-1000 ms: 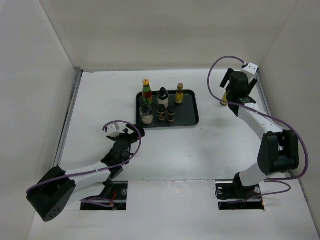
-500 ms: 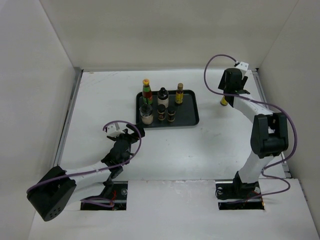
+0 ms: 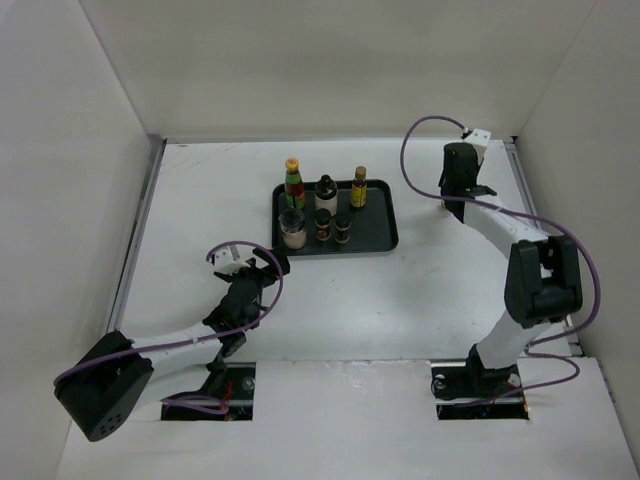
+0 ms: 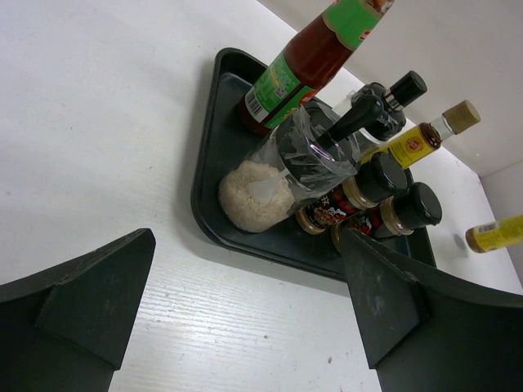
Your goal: Organize the condiment bottles
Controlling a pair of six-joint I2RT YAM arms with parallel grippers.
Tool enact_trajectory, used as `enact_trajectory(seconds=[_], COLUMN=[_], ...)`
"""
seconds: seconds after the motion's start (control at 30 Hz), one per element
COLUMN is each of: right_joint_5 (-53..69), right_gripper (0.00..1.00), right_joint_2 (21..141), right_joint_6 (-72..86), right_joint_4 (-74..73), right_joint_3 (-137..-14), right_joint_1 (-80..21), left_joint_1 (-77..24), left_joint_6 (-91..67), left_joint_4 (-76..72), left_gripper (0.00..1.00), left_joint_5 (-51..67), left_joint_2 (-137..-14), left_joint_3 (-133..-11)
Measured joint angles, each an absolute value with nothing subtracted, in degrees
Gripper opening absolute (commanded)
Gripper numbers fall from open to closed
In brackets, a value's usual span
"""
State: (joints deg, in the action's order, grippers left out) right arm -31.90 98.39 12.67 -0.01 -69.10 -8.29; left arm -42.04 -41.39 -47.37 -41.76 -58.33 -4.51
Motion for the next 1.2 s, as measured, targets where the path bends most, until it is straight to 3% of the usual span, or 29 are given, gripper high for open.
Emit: enact_trajectory(seconds=[0.27,0.47,0.73,0.83,0.93,1.13,1.2], right_joint_5=[-32.0,-30.4,-30.7,-31.0,-31.4,-31.6,-31.6], right_gripper=[0.33,0.34,0.37,0.49,0.69,1.00,1.00], right_joint_2=[86.8,89.6,95.3,95.3,95.3,92.4,88.6], right_joint_6=[13.6,15.2,15.4,15.5,16.0,16.3,16.1], right_joint_4=[2.6,5.3,7.6,8.9,10.9,11.0,10.8], right_joint_3=[-63.9,-62.3,-60.1,-59.5,-58.2,-55.5,-54.5], right_joint_1=[-23.4,-32.9,-35.7,-36.4,-37.3,-38.0,-38.0], left_joint_1=[-42.0,-41.6,-41.1,-40.9,-40.8,-40.4,-40.5], left_joint_6=[-41.4,-41.4,-41.4,-41.4,-41.4,-41.3,-40.7], left_joint_4=[-47.4,-47.3,-47.4,-47.4,-47.4,-47.2,-46.2], left_gripper=[1.00,1.00,1.00,1.00,1.00,1.00,1.00], left_joint_5=[-41.7,-41.7,-41.7,-41.7,-41.7,-41.2,-40.6], left_joint_2=[-58.3,-57.5,-56.8,-56.9,-57.2,-57.4,-57.3], left_joint_3=[-4.5,-4.5,-4.5,-4.5,-4.5,-4.6,-5.1])
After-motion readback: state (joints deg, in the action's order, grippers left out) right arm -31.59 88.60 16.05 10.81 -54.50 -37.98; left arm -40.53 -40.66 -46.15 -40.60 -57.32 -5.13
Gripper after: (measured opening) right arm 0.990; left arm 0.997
